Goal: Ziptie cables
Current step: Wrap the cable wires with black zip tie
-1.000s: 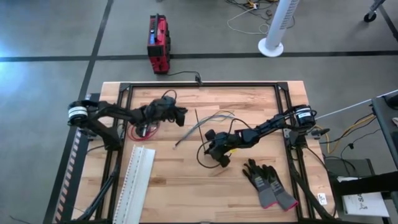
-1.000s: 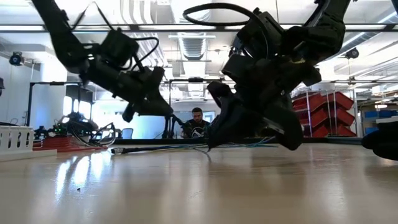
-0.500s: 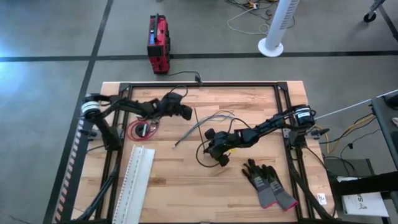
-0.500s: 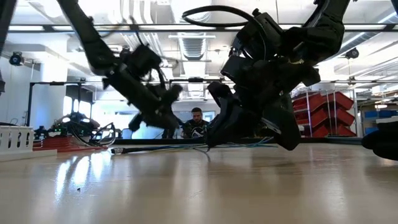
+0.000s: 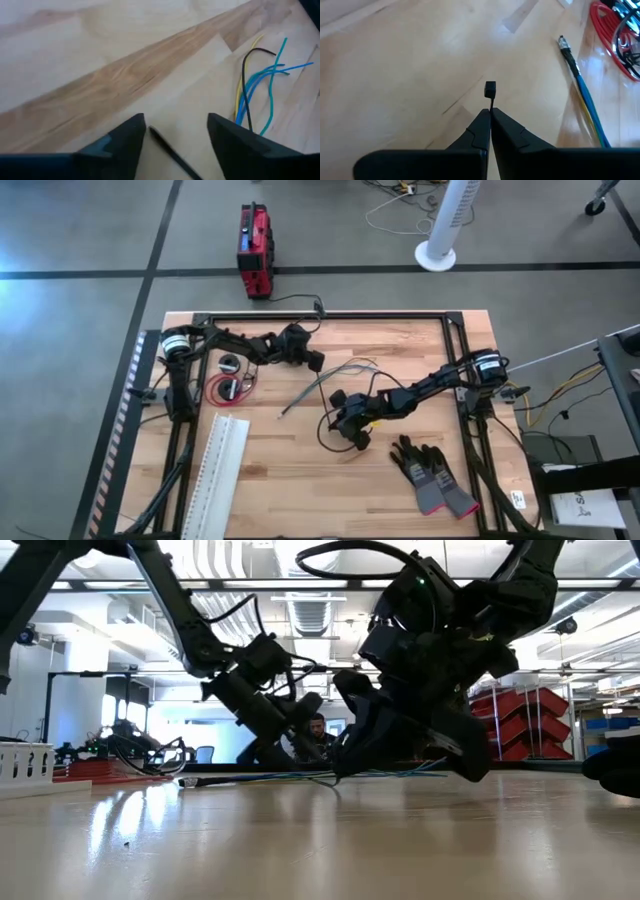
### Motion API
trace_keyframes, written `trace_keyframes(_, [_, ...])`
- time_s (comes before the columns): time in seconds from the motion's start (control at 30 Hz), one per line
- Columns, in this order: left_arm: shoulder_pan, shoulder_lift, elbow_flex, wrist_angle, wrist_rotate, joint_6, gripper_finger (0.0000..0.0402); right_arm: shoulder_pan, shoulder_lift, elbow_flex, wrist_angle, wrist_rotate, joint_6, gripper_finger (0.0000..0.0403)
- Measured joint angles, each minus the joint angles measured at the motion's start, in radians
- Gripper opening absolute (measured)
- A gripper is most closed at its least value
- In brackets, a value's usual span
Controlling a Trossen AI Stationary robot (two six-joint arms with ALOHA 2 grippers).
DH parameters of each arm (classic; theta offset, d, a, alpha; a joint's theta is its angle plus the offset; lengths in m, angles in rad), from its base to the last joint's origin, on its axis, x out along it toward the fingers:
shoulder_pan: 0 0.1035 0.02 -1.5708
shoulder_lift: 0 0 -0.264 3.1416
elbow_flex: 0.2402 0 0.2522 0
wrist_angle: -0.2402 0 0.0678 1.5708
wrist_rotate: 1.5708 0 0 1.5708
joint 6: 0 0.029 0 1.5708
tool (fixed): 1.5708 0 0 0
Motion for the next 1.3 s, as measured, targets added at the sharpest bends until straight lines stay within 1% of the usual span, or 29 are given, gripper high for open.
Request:
trace_keyframes(0.1, [0.002, 0.000, 0.007, -0.002, 0.001, 0.000, 0.0254, 0.000, 0.000, -0.001, -0.001, 0.000, 0.000, 0.0000])
trace_keyframes(0.17, [0.002, 0.000, 0.010, -0.013, 0.002, -0.003, 0.0265, 0.000, 0.000, -0.003, -0.001, 0.000, 0.000, 0.0000])
trace_keyframes(0.33, [-0.002, 0.004, 0.010, -0.020, 0.002, 0.010, 0.0269, 0.000, 0.000, -0.005, 0.000, 0.003, -0.001, 0.0000])
trace_keyframes(0.5, [-0.020, 0.009, 0.009, -0.012, 0.003, 0.035, 0.0242, -0.001, 0.000, -0.005, 0.000, 0.026, -0.003, 0.0000])
trace_keyframes(0.8, [-0.041, 0.011, 0.008, -0.009, 0.016, 0.042, 0.0188, -0.010, 0.000, -0.005, 0.000, 0.027, 0.002, 0.0000])
trace_keyframes(1.3, [-0.056, 0.014, 0.005, 0.019, 0.038, 0.096, 0.0143, -0.010, 0.000, -0.005, 0.000, 0.027, -0.006, 0.0000])
